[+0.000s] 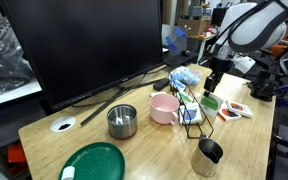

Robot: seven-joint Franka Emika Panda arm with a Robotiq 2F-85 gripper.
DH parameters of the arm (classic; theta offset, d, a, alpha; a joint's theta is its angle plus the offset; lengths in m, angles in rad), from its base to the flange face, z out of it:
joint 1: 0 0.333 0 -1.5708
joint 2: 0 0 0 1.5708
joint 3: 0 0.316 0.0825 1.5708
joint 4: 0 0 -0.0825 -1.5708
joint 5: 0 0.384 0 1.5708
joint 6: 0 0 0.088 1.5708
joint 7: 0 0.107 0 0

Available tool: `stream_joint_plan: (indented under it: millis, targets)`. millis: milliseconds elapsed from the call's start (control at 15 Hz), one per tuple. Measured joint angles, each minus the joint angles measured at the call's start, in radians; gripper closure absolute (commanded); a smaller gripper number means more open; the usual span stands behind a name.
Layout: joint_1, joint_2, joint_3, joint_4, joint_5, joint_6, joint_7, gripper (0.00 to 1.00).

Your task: Take one book from the wire tray and place it upright on the table

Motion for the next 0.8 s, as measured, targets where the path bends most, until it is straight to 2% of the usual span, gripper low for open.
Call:
stream_joint_plan:
  millis: [67, 267, 533, 800]
  targets:
    - [0.0, 0.002, 0.0, 0.002, 0.001, 0.0, 0.0, 0.0]
    - [0.0, 0.002, 0.001, 0.012, 0.016, -0.004, -0.008, 0.0]
    - [-0.001, -0.011, 0.01, 0.044, 0.081, -0.096, -0.079, 0.0]
    - [-0.003, -0.014, 0.011, 0.045, 0.084, -0.109, -0.085, 0.0]
